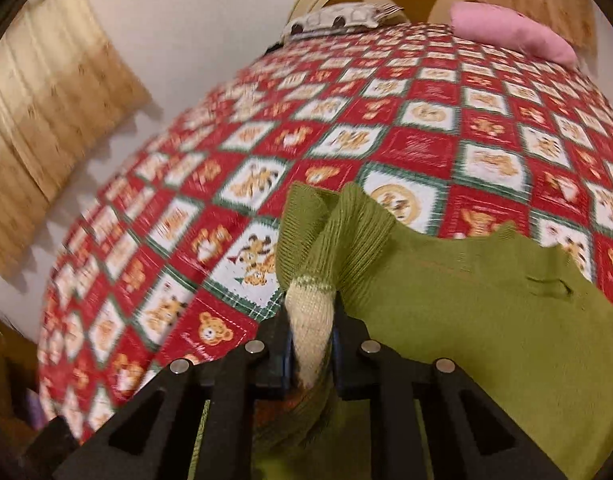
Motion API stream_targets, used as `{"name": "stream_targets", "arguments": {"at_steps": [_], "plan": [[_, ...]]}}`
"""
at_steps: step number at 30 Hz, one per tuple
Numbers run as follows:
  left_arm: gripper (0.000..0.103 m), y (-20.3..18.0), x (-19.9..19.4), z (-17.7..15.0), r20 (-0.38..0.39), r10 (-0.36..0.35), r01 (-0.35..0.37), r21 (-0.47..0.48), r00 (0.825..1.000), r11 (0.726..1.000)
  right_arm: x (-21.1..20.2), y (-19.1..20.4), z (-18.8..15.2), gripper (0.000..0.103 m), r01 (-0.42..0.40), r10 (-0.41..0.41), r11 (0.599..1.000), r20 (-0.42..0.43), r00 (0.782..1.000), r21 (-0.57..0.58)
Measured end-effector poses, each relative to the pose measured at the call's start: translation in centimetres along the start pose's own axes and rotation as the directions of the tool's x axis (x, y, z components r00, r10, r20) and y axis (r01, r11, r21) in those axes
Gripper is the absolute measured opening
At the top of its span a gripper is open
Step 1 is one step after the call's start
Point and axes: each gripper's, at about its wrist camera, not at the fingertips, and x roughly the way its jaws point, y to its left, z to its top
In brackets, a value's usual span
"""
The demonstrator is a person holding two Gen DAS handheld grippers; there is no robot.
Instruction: Fold small clothes
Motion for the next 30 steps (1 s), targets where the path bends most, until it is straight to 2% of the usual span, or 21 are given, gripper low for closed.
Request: {"name": "stream_targets", "arguments": {"at_steps": [3, 7, 14, 23, 30], "plan": [[0.017, -2.6, -0.1, -0.1, 0.013, 0.032, -0.034, 0.136, 0.999, 0.99, -2.0, -1.5, -0.3, 0.013, 0.001, -0.001, 1.0, 0.021, 1.0, 0.013], [0.017, -6.1, 0.0, -0.6, 0.04, 0.101, -0.108, 0.296, 0.994, 0.949, -4.2, -4.6, -1.4, 0.011, -0.007, 0.005, 0.998, 0.037, 0.999, 0.062], [0.015, -11.5, 1.3, -2.3, 0.018, 0.074, -0.074, 0.479, 0.997, 0.875, -7.5, -10.2, -3.7, 0.01, -0.01, 0.0, 0.99, 0.069, 0.998, 0.14], [0.015, -16.8, 2.7, -5.7, -0.028, 0.023, -0.001, 0.61, 0.999, 0.793, -11.4, -15.3, -5.6, 0.01, 0.029, -0.048, 0.984, 0.103, 0.994, 0.175], [0.015, -19.5, 4.3, -8.2, -0.075, 0.017, 0.036, 0.656, 0.997, 0.754, -13.4, -19.0, -7.8, 0.01, 0.06, -0.083, 0.975, 0.102, 0.991, 0.214]]}}
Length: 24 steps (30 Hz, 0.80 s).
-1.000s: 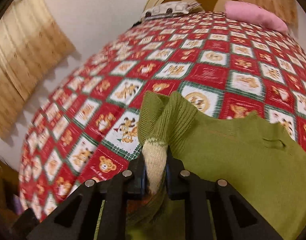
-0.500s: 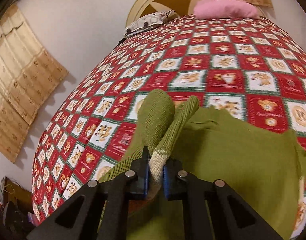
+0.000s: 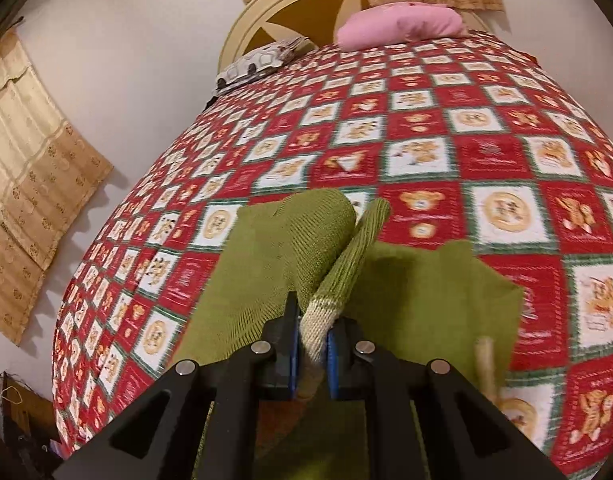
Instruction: Fold small clothes
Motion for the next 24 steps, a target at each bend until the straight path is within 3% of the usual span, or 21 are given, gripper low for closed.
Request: {"name": "stream_targets", "arguments": {"at_steps": [24], "plan": [[0.015, -6.8, 3.0, 0.6, -0.074, -0.045, 0.05, 0.063, 0.996, 0.997, -0.5, -8.4, -3.5, 0.01, 0.013, -0.009, 0.99, -0.027, 1.0, 0.139]]}}
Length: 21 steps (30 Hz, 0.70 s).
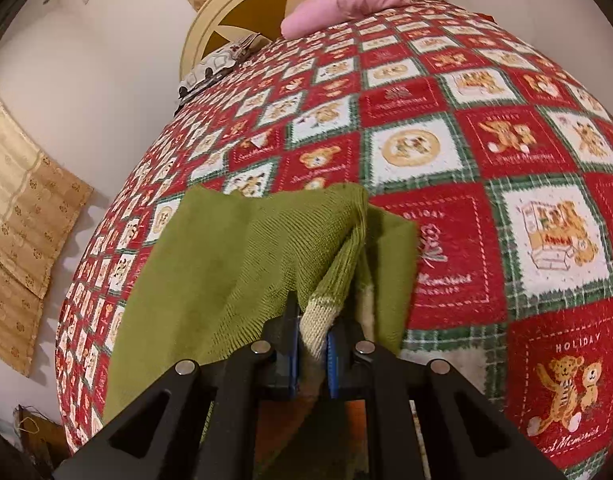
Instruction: Fold small clothes
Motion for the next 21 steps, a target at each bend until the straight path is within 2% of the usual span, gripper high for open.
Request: {"name": "stream_targets", "arguments": {"at_steps": [6, 8, 10, 11, 14, 16, 17, 18, 19, 21], "plan": [[0.016, -0.5, 0.6, 0.0, -0.037, -0.012, 0.013, 0.024, 0.999, 1.0, -0.1, -0.6, -0.6, 0.011, -0.008, 0.007, 1.0, 0.003, 1.0, 0.03], [0.02, -0.4, 0.3, -0.2, -0.052, -0.029, 0.031, 0.02, 0.998, 0.999, -0.8, -0.7, -0.8, 0.013, 0.005, -0.005, 0.999, 0.007, 1.0, 0.035], [0.031, 0.1, -0.6, -0.5, -0.05, -0.079, 0.079, 0.003, 0.996, 0.997, -2.1, -0.8, -1.4, 0.016, 0.011, -0.012, 0.999, 0.02, 1.0, 0.042], [0.032, 0.4, -1.3, -0.8, -0.052, -0.097, 0.097, -0.002, 0.994, 0.995, -3.0, -0.9, -1.8, 0.017, 0.028, -0.03, 0.999, 0.03, 0.999, 0.043], [0.045, 1.4, -3.7, -2.3, -0.05, -0.121, 0.121, -0.01, 0.991, 0.993, -6.7, -0.6, -3.9, 0.017, 0.115, -0.117, 0.993, 0.077, 0.99, 0.021], [0.06, 2.4, -5.4, -3.6, -0.044, -0.145, 0.144, -0.032, 0.988, 0.989, -9.5, -0.1, -5.7, 0.017, 0.136, -0.136, 0.991, 0.117, 0.984, 0.008], [0.065, 2.9, -6.3, -4.3, -0.041, -0.148, 0.146, -0.042, 0.988, 0.988, -10.6, 0.1, -6.4, 0.018, 0.137, -0.136, 0.991, 0.13, 0.982, 0.008], [0.071, 3.3, -6.9, -4.7, -0.038, -0.146, 0.145, -0.046, 0.988, 0.988, -11.9, 0.5, -7.4, 0.025, 0.132, -0.133, 0.991, 0.147, 0.98, 0.013], [0.072, 3.6, -7.6, -5.2, -0.036, -0.144, 0.142, -0.044, 0.989, 0.989, -12.7, 0.8, -8.1, 0.037, 0.129, -0.13, 0.992, 0.16, 0.978, 0.019], [0.072, 4.1, -9.0, -6.2, -0.037, -0.112, 0.111, -0.028, 0.993, 0.993, -14.5, 1.6, -9.8, 0.05, 0.111, -0.116, 0.993, 0.201, 0.973, 0.033]]}}
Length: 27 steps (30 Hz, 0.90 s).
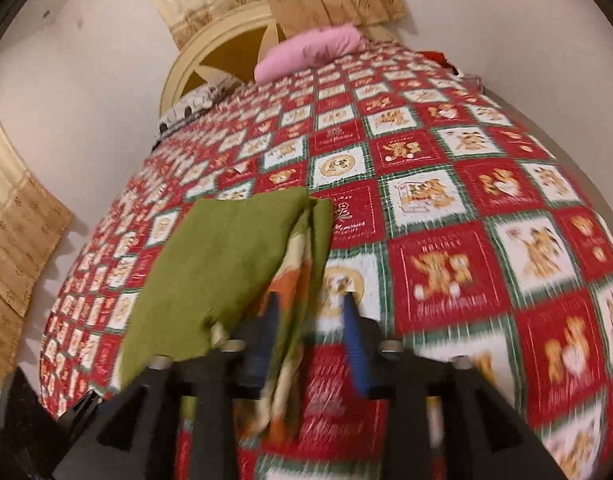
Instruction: Fold small clothes
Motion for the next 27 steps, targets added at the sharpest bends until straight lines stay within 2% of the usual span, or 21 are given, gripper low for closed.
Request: {"name": "stream_targets", "arguments": {"at_steps": [3, 6, 8, 9, 11, 12, 13, 15, 18, 21, 25, 27], "plan": [[0.072, 1.3, -1.0, -0.3, -0.001, 0.052, -0.052, -0.016, 0.999, 0.999, -0.7, 2.2, -1.2, 0.05, -0.038, 0.039, 0.999, 0.011, 0.999, -0.036], [0.072, 3.2, -1.5, -0.2, -0.014, 0.085, -0.086, -0.084, 0.996, 0.993, 0.6, 5.4, -1.8, 0.05, -0.01, 0.011, 0.991, 0.001, 1.0, -0.136], [0.072, 4.1, -2.2, -0.1, -0.006, 0.113, -0.113, -0.111, 0.994, 0.987, 2.3, 7.0, -2.3, 0.05, -0.019, 0.012, 0.983, -0.039, 0.999, -0.184], [0.072, 4.4, -2.6, 0.0, 0.004, 0.132, -0.131, -0.117, 0.991, 0.984, 3.6, 7.5, -2.6, 0.05, -0.012, -0.003, 0.98, -0.073, 0.997, -0.199], [0.072, 5.0, -3.2, 0.1, 0.018, 0.16, -0.157, -0.126, 0.987, 0.98, 5.7, 7.8, -3.3, 0.047, 0.066, -0.094, 0.97, -0.11, 0.989, -0.236], [0.072, 5.3, -3.5, 0.2, 0.024, 0.172, -0.168, -0.133, 0.985, 0.977, 6.7, 7.7, -3.9, 0.024, 0.114, -0.15, 0.959, -0.124, 0.981, -0.26], [0.072, 5.7, -3.8, 0.2, 0.027, 0.183, -0.177, -0.141, 0.983, 0.974, 7.4, 7.3, -4.3, 0.008, 0.141, -0.18, 0.955, -0.134, 0.975, -0.261], [0.072, 6.5, -3.7, 0.2, 0.023, 0.197, -0.191, -0.152, 0.98, 0.97, 7.0, 6.1, -4.4, 0.007, 0.119, -0.145, 0.972, -0.118, 0.982, -0.203], [0.072, 7.7, -3.4, 0.5, 0.016, 0.214, -0.208, -0.168, 0.977, 0.964, 5.4, 4.4, -4.4, 0.006, 0.137, -0.149, 0.981, -0.08, 0.986, -0.136], [0.072, 8.7, -2.8, 1.0, 0.004, 0.223, -0.218, -0.183, 0.975, 0.959, 5.4, 3.0, -5.3, 0.003, 0.11, -0.121, 0.988, -0.104, 0.987, -0.108], [0.072, 9.8, -0.7, 2.8, -0.03, 0.232, -0.233, -0.213, 0.972, 0.949, 4.0, 3.5, -4.2, 0.003, 0.086, -0.093, 0.993, -0.101, 0.99, -0.078], [0.072, 10.5, 0.3, 4.1, -0.031, 0.221, -0.221, -0.256, 0.975, 0.941, 2.5, 4.2, -3.1, 0.007, 0.127, -0.128, 0.99, -0.024, 0.991, -0.063]]}}
